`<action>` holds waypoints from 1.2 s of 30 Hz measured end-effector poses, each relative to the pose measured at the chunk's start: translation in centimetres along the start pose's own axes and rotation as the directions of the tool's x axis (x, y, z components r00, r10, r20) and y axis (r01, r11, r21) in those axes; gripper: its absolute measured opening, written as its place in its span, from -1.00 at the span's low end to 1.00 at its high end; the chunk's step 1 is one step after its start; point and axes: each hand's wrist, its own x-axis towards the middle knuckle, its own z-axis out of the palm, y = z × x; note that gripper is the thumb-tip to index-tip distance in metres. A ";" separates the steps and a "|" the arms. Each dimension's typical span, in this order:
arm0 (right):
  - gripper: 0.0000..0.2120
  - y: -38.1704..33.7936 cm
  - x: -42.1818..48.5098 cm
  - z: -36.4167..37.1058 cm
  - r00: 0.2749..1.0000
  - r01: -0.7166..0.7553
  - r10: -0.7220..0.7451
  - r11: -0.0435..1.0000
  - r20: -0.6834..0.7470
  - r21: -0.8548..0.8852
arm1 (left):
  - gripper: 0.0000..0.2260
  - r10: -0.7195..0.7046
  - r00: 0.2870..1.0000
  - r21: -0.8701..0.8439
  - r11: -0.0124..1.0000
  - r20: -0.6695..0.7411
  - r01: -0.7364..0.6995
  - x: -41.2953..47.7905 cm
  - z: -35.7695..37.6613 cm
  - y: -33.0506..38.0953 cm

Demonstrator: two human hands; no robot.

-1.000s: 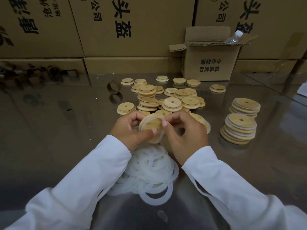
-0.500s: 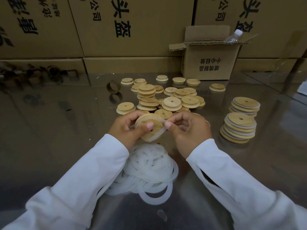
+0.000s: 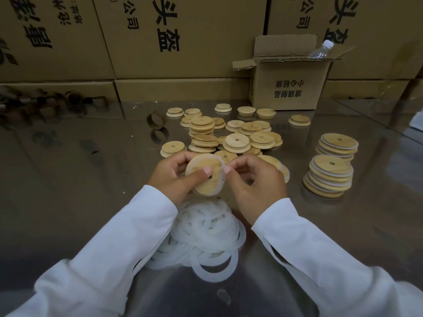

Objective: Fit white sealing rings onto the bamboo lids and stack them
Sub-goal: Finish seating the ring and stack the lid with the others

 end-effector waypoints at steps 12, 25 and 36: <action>-0.85 0.6 0.7 -0.2 0.995 -0.050 0.056 0.996 0.084 -0.072 | -0.92 0.041 0.997 0.088 0.995 0.070 -0.048 -0.1 0.1 0.1; -0.93 0.1 0.3 -0.2 0.998 -0.040 0.040 0.999 0.038 -0.002 | -0.82 0.000 1.000 -0.027 1.000 -0.029 -0.001 -0.1 -0.1 -0.3; -0.90 0.4 0.3 -0.1 0.998 0.063 -0.058 0.985 0.038 -0.160 | -0.81 -0.030 0.999 -0.016 0.999 -0.022 0.030 0.0 0.3 -0.1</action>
